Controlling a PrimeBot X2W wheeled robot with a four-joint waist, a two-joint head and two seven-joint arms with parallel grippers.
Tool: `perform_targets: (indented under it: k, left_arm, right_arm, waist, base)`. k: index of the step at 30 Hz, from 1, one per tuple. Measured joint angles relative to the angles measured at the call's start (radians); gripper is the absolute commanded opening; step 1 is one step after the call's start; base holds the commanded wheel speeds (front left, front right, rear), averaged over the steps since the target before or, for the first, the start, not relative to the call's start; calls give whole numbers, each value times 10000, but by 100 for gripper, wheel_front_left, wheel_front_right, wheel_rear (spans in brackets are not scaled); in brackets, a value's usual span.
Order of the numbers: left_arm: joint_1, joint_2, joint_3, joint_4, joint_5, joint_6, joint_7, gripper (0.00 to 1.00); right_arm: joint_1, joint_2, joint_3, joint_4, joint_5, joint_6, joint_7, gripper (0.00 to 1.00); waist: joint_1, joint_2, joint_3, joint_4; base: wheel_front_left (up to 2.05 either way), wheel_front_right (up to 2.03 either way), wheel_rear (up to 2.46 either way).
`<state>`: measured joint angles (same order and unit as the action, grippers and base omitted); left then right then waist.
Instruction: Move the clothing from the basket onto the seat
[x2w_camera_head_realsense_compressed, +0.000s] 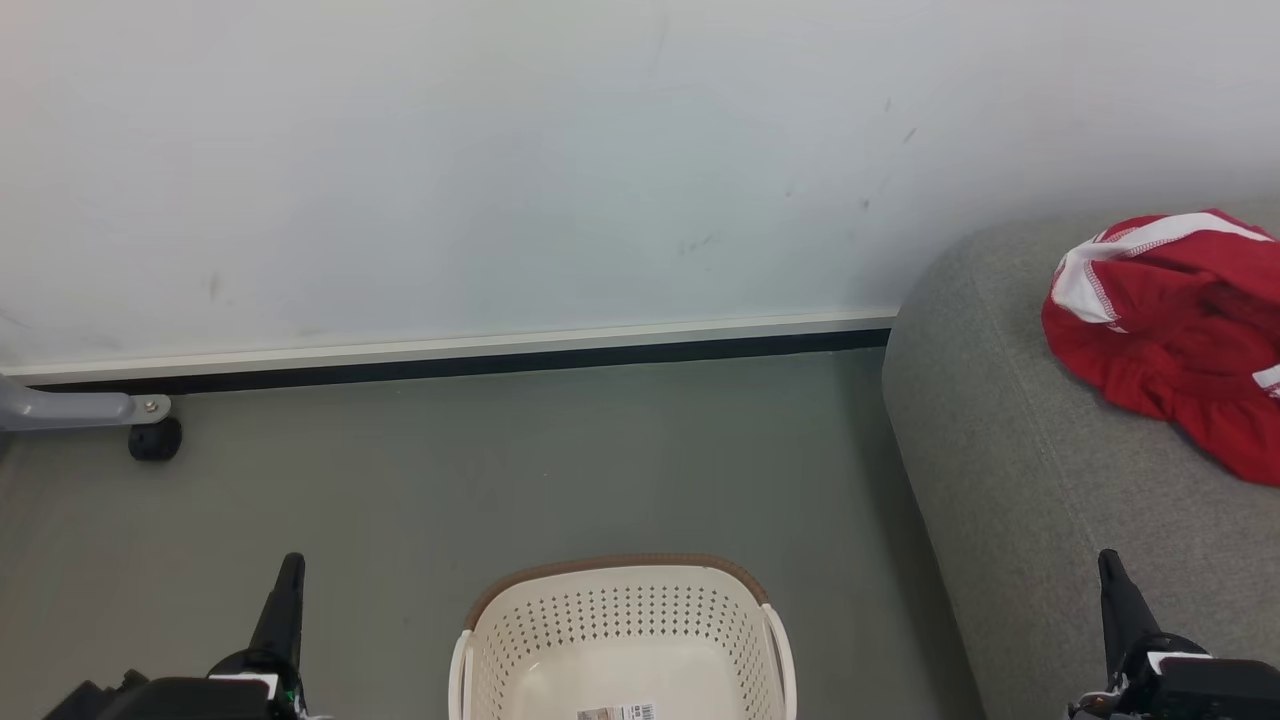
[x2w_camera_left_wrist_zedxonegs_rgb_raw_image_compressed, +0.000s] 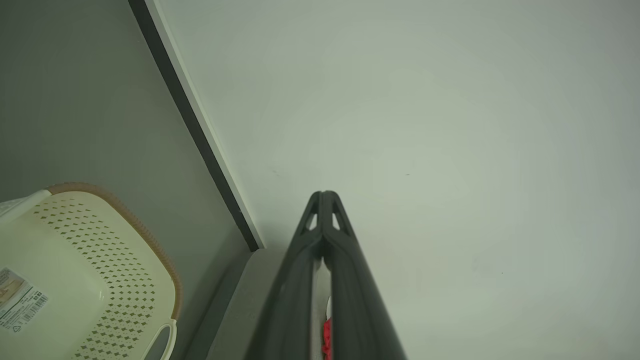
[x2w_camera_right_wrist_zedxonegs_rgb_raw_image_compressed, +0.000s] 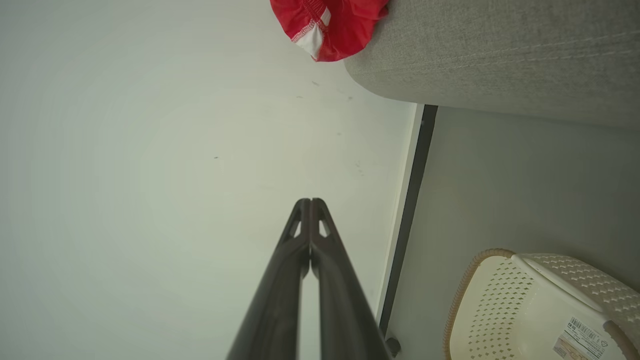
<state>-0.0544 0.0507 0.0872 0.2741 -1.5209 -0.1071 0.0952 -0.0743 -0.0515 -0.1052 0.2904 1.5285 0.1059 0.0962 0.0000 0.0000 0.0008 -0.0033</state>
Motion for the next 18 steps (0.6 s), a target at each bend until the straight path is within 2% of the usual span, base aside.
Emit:
perform_targets:
  k: [7,18]
  left_arm:
    - [-223,-82,27,171,-784,-88,178,0]
    - [-250,-90,29,174,-794,-90,178,0]
  right_arm:
    - [-134,65,-272,84,671,132,171,0]
    - [-183,71,-278,84,671,144,171,0]
  waist:
    - [0,0,11,33]
    - [0,0,10,33]
  base:
    - [0,0,0]
    - [0,0,0]
